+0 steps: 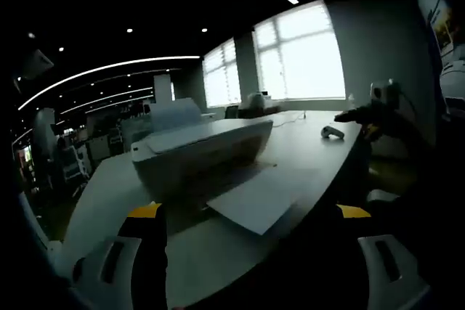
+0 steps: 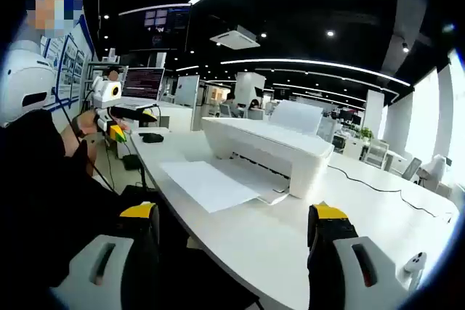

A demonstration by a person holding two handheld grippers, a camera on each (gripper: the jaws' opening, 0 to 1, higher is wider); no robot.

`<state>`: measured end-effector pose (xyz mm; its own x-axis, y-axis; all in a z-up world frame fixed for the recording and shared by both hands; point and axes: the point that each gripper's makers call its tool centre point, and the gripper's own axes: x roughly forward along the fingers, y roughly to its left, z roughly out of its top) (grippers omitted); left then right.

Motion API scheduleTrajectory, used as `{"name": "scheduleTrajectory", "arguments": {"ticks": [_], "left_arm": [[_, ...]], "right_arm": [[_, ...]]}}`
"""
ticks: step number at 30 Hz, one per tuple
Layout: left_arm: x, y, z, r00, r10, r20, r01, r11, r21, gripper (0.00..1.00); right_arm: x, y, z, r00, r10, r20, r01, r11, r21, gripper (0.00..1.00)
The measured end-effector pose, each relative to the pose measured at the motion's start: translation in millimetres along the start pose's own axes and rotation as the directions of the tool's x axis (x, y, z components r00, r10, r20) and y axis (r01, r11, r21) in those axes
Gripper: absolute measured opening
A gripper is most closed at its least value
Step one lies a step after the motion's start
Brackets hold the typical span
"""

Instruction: Remove the paper from the printer output slot and place it on top of the printer

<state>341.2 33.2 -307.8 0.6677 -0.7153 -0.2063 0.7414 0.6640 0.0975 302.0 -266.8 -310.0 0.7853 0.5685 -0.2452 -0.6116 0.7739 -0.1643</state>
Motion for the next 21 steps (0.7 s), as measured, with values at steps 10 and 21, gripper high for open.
{"name": "scheduleTrajectory", "arguments": {"ticks": [10,21], "left_arm": [[0.2,0.6,-2.1,1.000,0.000,-0.007,0.000,1.000,0.002,0.97],[0.1,-0.2,-1.6,1.000,-0.002,-0.007,0.002,1.000,0.007,0.97]], "right_arm": [[-0.5,-2.7,-1.2,1.000,-0.006,0.000,0.006,1.000,0.007,0.79],[-0.1,-0.8,-1.2,1.000,-0.004,-0.004,0.004,1.000,0.001,0.79]]}}
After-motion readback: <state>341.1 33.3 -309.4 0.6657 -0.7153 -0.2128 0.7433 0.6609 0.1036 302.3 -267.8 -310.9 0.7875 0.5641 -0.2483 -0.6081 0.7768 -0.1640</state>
